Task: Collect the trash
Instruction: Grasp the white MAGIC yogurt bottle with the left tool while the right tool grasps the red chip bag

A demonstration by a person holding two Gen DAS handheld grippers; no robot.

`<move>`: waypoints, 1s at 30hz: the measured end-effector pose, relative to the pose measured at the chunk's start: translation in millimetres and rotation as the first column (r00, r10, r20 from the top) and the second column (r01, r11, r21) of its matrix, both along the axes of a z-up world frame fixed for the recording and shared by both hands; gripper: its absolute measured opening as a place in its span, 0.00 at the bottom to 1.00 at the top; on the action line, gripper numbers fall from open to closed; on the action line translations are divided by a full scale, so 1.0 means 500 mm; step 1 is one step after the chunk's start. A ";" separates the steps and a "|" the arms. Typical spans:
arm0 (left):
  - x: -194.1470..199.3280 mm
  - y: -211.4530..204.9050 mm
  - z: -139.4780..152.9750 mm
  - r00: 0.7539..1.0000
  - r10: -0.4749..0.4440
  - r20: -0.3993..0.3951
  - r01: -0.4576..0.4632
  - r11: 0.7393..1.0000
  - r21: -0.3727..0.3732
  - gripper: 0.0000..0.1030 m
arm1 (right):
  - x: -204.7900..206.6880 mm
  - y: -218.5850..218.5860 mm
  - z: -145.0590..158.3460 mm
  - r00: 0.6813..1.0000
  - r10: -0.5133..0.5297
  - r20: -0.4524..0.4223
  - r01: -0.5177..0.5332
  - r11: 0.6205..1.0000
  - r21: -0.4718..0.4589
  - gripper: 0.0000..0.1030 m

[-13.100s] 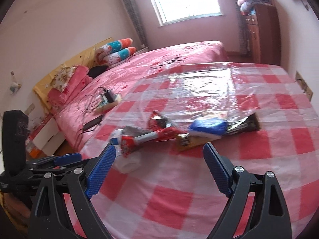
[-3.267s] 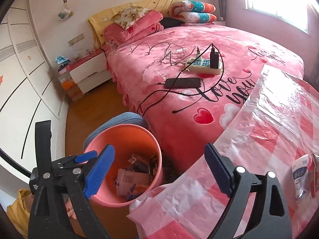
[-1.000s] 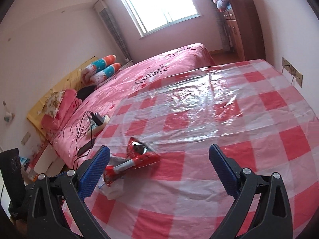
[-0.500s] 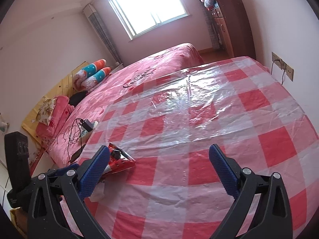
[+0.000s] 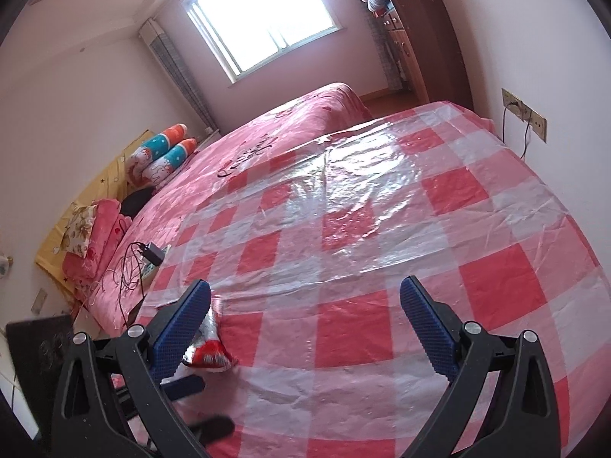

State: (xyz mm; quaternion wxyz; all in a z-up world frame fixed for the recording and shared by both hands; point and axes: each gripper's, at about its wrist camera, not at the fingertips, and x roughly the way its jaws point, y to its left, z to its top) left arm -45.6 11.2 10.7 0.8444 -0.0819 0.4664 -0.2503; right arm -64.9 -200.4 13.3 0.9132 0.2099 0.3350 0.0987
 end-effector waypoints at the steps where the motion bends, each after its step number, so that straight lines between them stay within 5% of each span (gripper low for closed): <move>1: -0.009 0.004 0.006 1.000 0.011 0.010 -0.011 1.000 0.007 0.80 | 0.004 0.002 -0.006 1.000 0.003 -0.014 -0.003 1.000 -0.002 0.95; 7: -0.050 0.085 0.046 0.986 0.160 0.049 -0.162 0.986 0.046 0.80 | 0.025 0.047 -0.024 0.995 0.083 -0.048 -0.084 0.996 -0.013 0.95; 12: -0.060 0.187 0.055 0.930 0.365 0.041 -0.367 0.928 0.069 0.80 | 0.044 0.117 -0.022 0.977 0.204 -0.055 -0.205 0.979 -0.013 0.95; 17: -0.026 0.239 0.030 0.886 0.462 -0.037 -0.460 0.886 0.056 0.80 | 0.058 0.191 -0.021 0.950 0.304 -0.070 -0.307 0.951 -0.036 0.95; 27: 0.029 0.210 0.011 0.873 0.487 -0.013 -0.479 0.863 0.158 0.80 | 0.073 0.198 -0.026 0.942 0.331 -0.060 -0.330 0.944 0.020 0.93; 30: 0.038 0.192 0.008 0.872 0.489 0.007 -0.480 0.854 0.202 0.80 | 0.077 0.193 -0.025 0.940 0.337 -0.063 -0.335 0.942 0.029 0.84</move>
